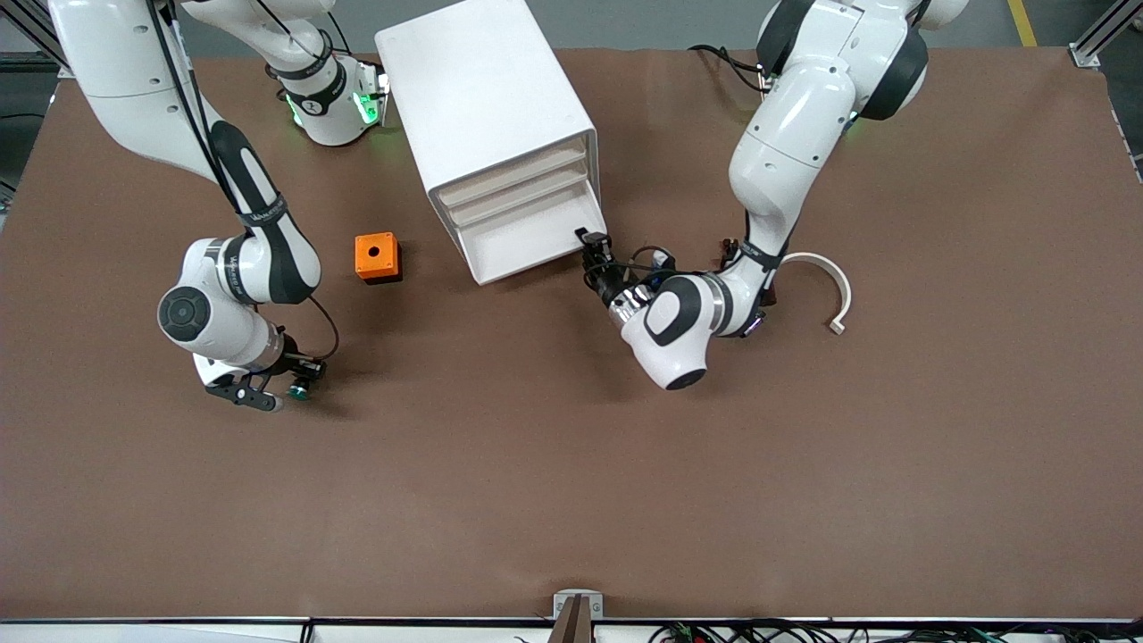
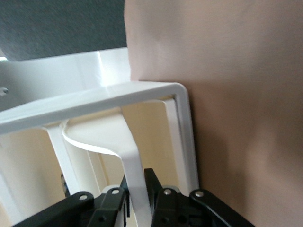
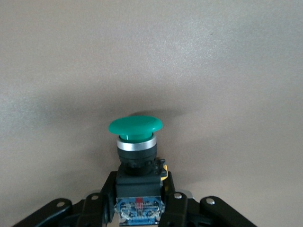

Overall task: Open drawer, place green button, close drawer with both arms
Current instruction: 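Lift the green button with the right gripper while the left gripper pulls the drawer further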

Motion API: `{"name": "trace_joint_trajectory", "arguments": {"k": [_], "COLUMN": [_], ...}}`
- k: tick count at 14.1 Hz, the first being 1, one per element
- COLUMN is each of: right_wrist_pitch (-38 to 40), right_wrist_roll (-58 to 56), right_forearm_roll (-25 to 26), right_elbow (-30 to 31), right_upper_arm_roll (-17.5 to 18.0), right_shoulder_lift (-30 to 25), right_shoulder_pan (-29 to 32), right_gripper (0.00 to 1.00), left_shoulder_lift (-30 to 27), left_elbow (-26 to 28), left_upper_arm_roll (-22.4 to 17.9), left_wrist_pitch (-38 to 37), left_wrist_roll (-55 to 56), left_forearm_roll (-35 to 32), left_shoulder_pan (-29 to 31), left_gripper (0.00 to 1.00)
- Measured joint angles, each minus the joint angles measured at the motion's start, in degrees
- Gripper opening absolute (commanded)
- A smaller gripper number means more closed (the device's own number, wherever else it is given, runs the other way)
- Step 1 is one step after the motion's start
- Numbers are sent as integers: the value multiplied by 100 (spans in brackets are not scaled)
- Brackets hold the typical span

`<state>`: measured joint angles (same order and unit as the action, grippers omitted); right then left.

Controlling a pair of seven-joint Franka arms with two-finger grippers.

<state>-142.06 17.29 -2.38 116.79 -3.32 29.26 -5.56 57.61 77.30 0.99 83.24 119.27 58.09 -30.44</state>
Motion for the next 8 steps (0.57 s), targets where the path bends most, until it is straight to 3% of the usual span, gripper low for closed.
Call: {"name": "trace_joint_trajectory", "arguments": {"k": [6,7,8], "right_wrist_pitch": [879,1146,1469], "right_wrist_roll": [37,47,58], "right_forearm_roll": [-327,-340,-347], "right_elbow": [-446,-584,-741], "right_upper_arm_roll": [12,12,12], "right_shoulder_lift": [-129,-157,-193], "right_shoulder_pan": [-22,-23,-23], "right_gripper": [0,0,0], "left_shoulder_lift": [-11,-12,-12], "left_elbow": [-81,-82,-82], "left_upper_arm_roll": [-127,-127,-127], "left_wrist_pitch": [55,67,78], "left_wrist_roll": [2,2,2], "left_forearm_roll": [28,28,29], "left_shoulder_pan": [338,334,332], "left_gripper": [20,30,50]}}
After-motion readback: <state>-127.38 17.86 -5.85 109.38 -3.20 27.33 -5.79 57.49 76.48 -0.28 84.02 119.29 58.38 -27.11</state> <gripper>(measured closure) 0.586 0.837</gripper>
